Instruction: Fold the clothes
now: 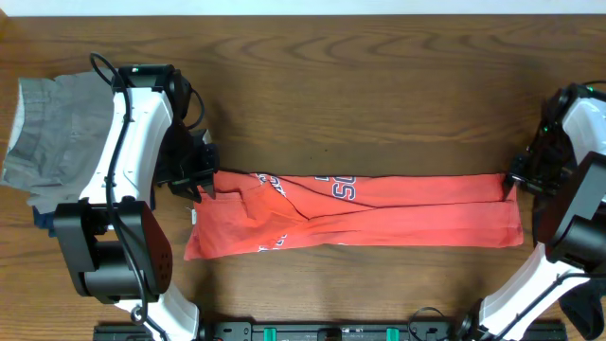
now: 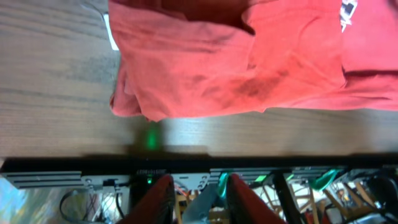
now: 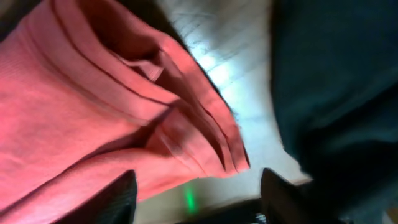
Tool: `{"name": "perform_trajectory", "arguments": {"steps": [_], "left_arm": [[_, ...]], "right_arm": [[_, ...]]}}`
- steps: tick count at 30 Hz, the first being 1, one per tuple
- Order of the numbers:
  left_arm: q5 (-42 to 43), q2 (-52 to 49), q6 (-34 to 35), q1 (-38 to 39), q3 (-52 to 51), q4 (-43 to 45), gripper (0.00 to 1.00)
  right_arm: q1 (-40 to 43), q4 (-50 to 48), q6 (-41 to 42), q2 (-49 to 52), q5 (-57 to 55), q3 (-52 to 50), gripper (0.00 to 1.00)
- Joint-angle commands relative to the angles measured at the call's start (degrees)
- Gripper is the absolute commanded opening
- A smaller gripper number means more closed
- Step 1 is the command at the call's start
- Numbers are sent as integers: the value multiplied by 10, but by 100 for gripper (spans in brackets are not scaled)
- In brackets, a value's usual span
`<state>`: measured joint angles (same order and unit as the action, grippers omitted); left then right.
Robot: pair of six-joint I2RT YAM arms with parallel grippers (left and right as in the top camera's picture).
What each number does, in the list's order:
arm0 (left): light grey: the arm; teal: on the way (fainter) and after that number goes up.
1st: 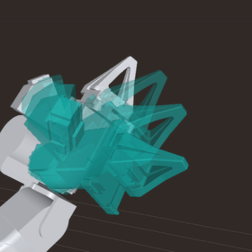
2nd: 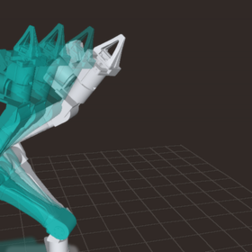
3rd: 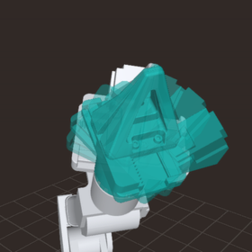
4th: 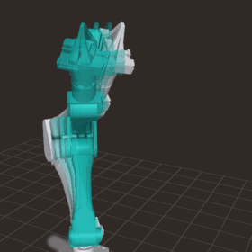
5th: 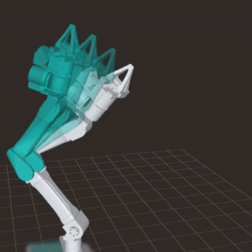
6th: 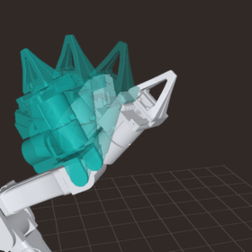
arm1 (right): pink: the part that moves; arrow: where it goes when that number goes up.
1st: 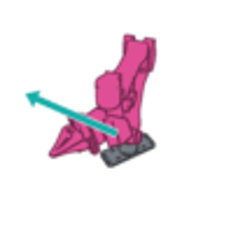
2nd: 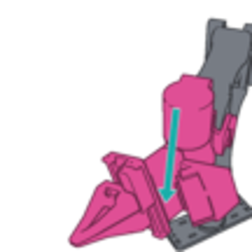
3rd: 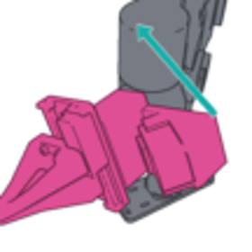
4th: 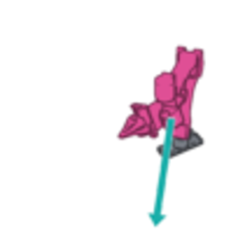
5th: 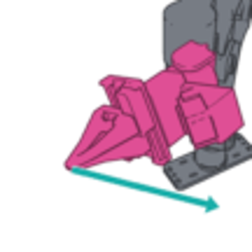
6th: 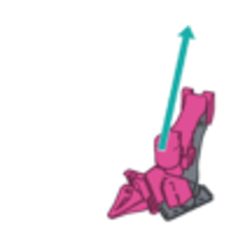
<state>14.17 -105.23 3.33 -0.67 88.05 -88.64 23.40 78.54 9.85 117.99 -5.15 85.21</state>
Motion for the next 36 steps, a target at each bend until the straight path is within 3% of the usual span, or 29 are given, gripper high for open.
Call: {"name": "perform_trajectory", "arguments": {"steps": [1, 6, 10, 18, 21, 23, 24, 30, 36], "left_arm": [[-7, 5, 15, -3, -1, 7, 33], [-7, 5, 15, -3, -1, 9, 34], [-7, 5, 15, -3, -1, 9, 34], [-7, 5, 14, -3, -1, 12, 35], [-7, 5, 14, -3, -1, 12, 35], [-7, 5, 14, -3, -1, 12, 35], [-7, 5, 14, -3, -1, 12, 35], [-7, 5, 15, -3, -1, 21, 35], [-7, 5, 15, -3, -1, 24, 35]], "right_arm": [[17, -18, -56, -7, 61, -22, 67], [25, -73, -66, -7, 59, -55, 75], [25, -99, -79, -7, 58, -79, 76], [25, -147, -97, -7, 58, -128, 68], [24, -174, -97, -7, 59, -154, 54], [25, -179, -97, -7, 59, -158, 16], [25, -179, -97, -7, 59, -157, 1], [26, -147, -94, -7, 61, -113, 1], [45, -53, -70, -7, 52, 12, 1]]}}
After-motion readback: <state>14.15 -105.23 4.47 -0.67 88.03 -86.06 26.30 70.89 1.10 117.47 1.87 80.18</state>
